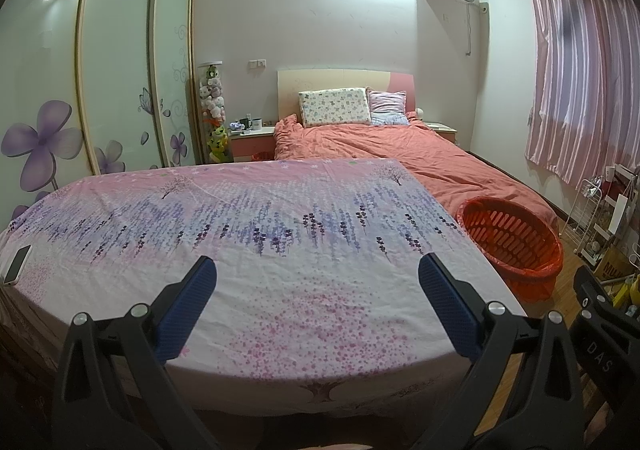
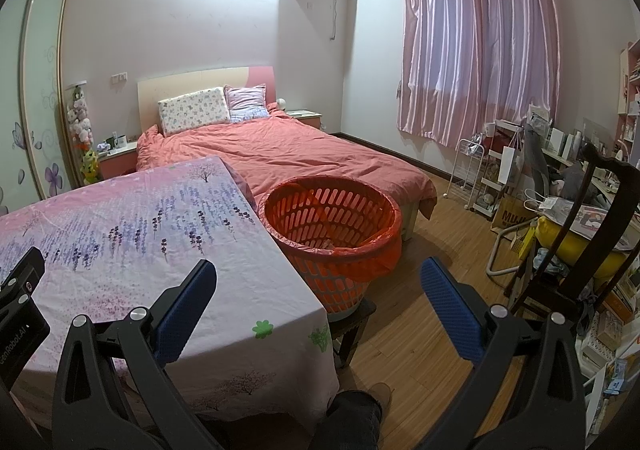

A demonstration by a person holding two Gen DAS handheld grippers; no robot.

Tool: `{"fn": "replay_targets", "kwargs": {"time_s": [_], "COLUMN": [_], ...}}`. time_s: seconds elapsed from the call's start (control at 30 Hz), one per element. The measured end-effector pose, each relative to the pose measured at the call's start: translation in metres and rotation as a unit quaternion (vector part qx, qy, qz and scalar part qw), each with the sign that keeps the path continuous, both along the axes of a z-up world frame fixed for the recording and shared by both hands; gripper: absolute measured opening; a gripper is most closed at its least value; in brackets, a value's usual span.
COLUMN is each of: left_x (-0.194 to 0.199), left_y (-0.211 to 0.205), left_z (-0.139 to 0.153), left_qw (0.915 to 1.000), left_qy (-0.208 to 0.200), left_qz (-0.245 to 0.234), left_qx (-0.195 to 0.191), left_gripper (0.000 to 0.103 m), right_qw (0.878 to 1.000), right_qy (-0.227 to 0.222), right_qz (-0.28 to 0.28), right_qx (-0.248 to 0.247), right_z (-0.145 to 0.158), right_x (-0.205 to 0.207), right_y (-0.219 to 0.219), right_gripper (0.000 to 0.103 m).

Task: Collect trash

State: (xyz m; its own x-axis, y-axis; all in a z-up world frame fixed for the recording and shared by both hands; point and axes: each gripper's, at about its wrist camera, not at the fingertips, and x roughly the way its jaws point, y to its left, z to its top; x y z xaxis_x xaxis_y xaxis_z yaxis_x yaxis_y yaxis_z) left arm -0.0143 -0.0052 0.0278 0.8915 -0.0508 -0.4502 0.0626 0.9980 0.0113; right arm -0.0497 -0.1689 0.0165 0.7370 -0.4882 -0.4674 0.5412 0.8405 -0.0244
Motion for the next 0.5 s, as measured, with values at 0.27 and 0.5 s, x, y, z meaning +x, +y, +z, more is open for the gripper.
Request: {"fn": "replay_targets", "kwargs": {"time_s": [0.27,0.5], "left_x": [-0.0026,-0.0026], "left_y": [0.0012,0.0023], "left_z": [-0.0057,-0.0071], "left_qw": [1.0,1.0], "left_qy": [0.002,0.004], "left_qz": [0.0,0.002], "left_qx": [0.003,0.002], "left_gripper": [0.099,0.099], "right_qw": [1.0,1.0], "right_qy": [0.0,0.002], "right_qz": [0.0,0.001], "right_qx": [0.0,0.001], "right_z": [0.0001,-0.0003], "right_x": [0.0003,0.0002], "right_y": [0.0002,-0.0009], "right_gripper": [0.101,0.101]}}
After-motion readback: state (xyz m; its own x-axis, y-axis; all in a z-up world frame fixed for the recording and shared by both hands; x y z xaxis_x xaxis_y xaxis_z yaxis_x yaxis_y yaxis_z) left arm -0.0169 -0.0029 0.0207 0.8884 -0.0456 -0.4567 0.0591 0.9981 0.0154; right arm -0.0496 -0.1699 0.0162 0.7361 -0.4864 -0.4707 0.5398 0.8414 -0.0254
